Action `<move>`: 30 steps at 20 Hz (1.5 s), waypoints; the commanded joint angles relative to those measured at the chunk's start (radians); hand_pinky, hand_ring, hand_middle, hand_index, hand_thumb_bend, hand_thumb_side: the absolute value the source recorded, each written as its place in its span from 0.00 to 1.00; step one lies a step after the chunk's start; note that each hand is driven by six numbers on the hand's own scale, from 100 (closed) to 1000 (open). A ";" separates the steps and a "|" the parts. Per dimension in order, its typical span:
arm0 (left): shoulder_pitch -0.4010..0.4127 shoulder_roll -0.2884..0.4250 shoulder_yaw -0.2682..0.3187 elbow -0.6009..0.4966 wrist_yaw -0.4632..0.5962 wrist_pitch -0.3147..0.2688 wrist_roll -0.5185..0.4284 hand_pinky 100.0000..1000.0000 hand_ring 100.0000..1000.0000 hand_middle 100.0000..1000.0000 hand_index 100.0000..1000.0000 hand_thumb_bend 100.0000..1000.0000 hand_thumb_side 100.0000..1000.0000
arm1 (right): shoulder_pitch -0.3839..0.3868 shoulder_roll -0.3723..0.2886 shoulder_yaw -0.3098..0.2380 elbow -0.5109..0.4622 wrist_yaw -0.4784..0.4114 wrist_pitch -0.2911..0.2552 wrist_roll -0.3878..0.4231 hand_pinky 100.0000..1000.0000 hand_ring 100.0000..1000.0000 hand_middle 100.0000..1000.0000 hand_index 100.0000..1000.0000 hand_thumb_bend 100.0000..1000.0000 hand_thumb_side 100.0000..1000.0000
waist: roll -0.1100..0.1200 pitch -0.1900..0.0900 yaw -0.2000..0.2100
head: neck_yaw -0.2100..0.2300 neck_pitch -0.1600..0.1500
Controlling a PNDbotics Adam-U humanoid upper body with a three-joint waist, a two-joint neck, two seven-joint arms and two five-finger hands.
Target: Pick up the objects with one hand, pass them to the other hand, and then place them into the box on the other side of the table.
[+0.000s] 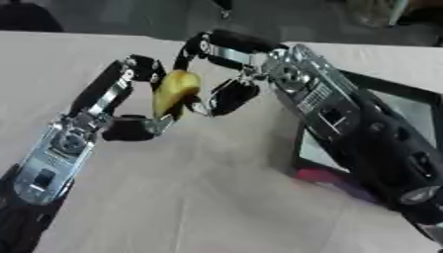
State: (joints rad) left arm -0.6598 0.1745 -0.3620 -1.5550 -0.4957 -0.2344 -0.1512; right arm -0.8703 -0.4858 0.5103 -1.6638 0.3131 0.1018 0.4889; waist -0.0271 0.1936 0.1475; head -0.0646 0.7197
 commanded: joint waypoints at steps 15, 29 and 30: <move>-0.009 -0.002 0.000 -0.004 -0.071 0.120 0.081 0.69 0.64 0.59 0.73 0.21 0.16 | -0.008 -0.019 -0.024 0.005 -0.106 0.055 -0.006 0.88 0.82 0.49 0.56 0.00 0.00 | -0.008 -0.025 -0.003 | -0.003 0.001; 0.001 0.000 -0.008 0.007 -0.117 0.161 0.132 0.72 0.71 0.66 0.81 0.63 0.66 | -0.006 -0.033 -0.038 -0.017 -0.128 0.078 0.005 0.87 0.81 0.48 0.55 0.00 0.00 | -0.006 -0.025 -0.010 | -0.004 0.003; 0.001 0.000 -0.009 0.007 -0.118 0.159 0.130 0.72 0.71 0.66 0.81 0.64 0.66 | -0.006 -0.034 -0.039 -0.017 -0.129 0.079 0.004 0.87 0.81 0.48 0.55 0.00 0.00 | -0.006 -0.026 -0.010 | -0.004 0.003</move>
State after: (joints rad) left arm -0.6486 0.1725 -0.3693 -1.5366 -0.6091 -0.0691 -0.0206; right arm -0.8618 -0.4936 0.4883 -1.6614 0.1888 0.1779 0.4946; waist -0.0271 0.1936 0.1379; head -0.0655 0.7198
